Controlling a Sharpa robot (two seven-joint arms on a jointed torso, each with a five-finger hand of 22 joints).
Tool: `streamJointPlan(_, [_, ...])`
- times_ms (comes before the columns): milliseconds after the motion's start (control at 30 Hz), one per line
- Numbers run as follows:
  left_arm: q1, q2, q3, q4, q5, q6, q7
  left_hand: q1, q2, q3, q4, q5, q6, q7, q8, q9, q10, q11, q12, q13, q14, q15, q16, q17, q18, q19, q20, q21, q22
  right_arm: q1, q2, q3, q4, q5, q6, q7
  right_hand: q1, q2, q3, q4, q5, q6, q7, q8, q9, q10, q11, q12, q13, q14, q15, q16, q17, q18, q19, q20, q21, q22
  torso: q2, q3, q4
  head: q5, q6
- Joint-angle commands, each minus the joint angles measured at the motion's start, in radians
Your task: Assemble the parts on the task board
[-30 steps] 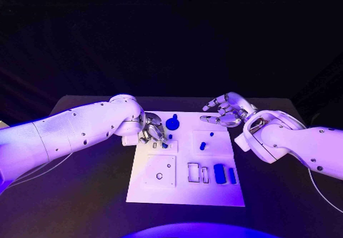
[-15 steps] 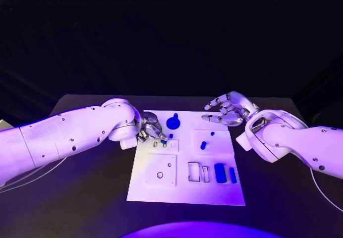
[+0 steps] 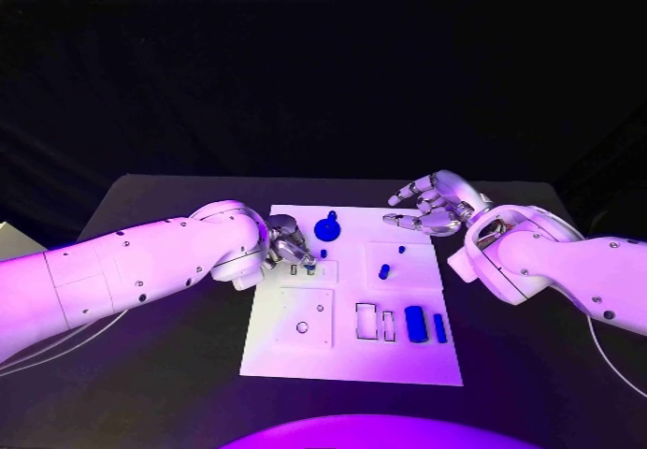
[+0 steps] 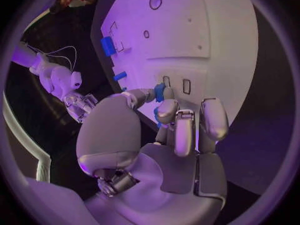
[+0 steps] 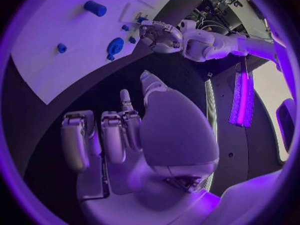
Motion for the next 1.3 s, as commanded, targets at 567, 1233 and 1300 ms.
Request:
streamJointPlan(567, [-0.008,0.004,-0.002,0.001,-0.039,0.052,-0.005,-0.007,0.005,0.203,-0.21,0.016,0.026,-0.019,0.001,0.002,0.012,-0.002,0.009,0.007,0.086,-0.011,0.002,0.194,-0.021,0.01,0.0,0.007,0.007,-0.002,0.0,0.0,-0.001,-0.003,0.014,0.004,-0.003,0.005,0.004,0.001,0.005,0.008,0.001,0.006,0.001,0.033,-0.001,0.0,0.193,0.098,-0.003,-0.005,0.238,-0.002,0.083,-0.001,-0.005,0.236,0.0,0.0,0.0008,-0.002,-0.008])
streamJointPlan(1233, [-0.008,0.002,-0.002,-0.006,-0.043,0.076,-0.008,-0.012,-0.002,0.206,-0.215,0.047,0.034,-0.021,0.0,0.005,0.017,-0.005,0.008,0.007,0.087,-0.013,0.003,0.195,-0.023,0.013,-0.003,0.013,0.015,-0.003,0.001,0.0,-0.003,-0.003,0.015,0.004,-0.003,0.005,0.004,0.001,0.005,0.008,0.001,0.006,0.001,0.033,-0.001,0.0,0.193,0.098,-0.003,-0.005,0.238,-0.002,0.083,-0.001,-0.005,0.236,0.0,0.0004,0.0,-0.001,-0.007])
streamJointPlan(1300, [-0.008,0.002,-0.002,-0.008,-0.043,0.077,-0.008,-0.012,-0.002,0.206,-0.215,0.047,0.034,-0.021,0.0,0.005,0.017,-0.005,0.008,0.007,0.087,-0.013,0.003,0.195,-0.023,0.013,-0.003,0.013,0.015,-0.003,0.002,-0.001,-0.003,-0.003,0.015,0.004,-0.003,0.005,0.004,0.001,0.005,0.008,0.001,0.006,0.001,0.033,-0.001,0.0,0.193,0.098,-0.003,-0.005,0.238,-0.002,0.083,-0.001,-0.005,0.236,0.001,0.0005,0.0005,-0.001,-0.007])
